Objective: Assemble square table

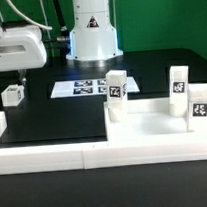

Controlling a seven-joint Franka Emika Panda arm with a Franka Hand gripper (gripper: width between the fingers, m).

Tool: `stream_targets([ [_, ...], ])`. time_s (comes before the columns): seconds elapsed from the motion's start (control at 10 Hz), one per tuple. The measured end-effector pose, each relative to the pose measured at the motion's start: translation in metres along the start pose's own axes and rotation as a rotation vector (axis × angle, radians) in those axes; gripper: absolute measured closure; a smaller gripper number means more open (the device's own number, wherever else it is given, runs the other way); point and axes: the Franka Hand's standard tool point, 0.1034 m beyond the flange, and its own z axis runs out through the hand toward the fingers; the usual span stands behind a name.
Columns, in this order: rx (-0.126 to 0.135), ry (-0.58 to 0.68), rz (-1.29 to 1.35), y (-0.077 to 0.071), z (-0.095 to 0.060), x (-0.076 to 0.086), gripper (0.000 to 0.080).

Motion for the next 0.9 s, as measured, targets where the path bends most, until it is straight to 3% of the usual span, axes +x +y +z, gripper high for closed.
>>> stream_targets([
  [0.1,-0.004,-0.100,0.007,0.000,0.005,-0.004,0.0150],
  [0.3,-0.027,-0.265,-0.004,0.009,0.032,-0.010,0.0150],
  [0.4,-0.030,-0.378,0.006,0.013,0.043,-0.026,0.0150],
  [0.6,-0.034,-0.555,0.078,0.007,0.050,-0.038,0.0150],
  [0.9,-0.041,-0.557,0.075,0.009,0.051,-0.035,0.0150],
])
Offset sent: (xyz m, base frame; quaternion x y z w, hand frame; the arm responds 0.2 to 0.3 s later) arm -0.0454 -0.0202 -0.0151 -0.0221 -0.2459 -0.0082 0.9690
